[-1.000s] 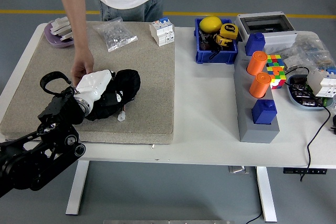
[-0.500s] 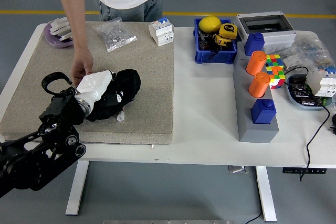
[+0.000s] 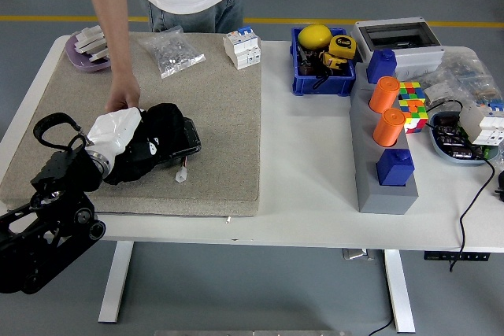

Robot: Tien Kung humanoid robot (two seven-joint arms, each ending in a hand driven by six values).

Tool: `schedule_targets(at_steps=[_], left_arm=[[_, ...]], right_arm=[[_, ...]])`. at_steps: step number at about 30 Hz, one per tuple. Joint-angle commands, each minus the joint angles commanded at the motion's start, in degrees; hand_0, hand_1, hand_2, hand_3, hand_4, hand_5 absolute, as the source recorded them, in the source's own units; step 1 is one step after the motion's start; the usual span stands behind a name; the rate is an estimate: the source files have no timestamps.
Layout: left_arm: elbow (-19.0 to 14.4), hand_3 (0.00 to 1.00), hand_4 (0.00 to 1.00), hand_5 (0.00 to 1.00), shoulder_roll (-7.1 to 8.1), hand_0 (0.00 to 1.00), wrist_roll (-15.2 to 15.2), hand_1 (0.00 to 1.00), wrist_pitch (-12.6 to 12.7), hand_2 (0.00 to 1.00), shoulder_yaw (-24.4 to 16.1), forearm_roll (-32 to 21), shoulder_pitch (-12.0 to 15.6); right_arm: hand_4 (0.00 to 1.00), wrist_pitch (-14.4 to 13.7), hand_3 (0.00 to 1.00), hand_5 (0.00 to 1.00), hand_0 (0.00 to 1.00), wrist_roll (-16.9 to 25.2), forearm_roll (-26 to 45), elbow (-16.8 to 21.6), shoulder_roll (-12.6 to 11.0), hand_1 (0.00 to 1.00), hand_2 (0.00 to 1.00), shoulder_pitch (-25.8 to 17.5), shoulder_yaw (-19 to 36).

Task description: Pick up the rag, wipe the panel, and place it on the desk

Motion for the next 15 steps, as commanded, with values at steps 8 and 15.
schedule_targets(at_steps=[8, 15], left_arm=[[-0.3, 0.534, 0.268, 0.002, 2.44, 0.203, -0.1, 0.161, 0.1, 0.540, -1.6, 0.2, 1.9], [-1.1, 0.534, 0.268, 0.002, 4.05, 0.203, 0.0, 0.161, 0.1, 0.540, -4.2, 0.9, 3.9]], right_arm=[[0.998, -0.1, 0.623, 0.632, 0.752, 0.0, -0.2, 0.0, -0.1, 0.616, 0.640, -0.1, 0.2], [0.998, -0.1, 0.624, 0.632, 0.752, 0.0, -0.2, -0.1, -0.1, 0.616, 0.640, -0.3, 0.4]])
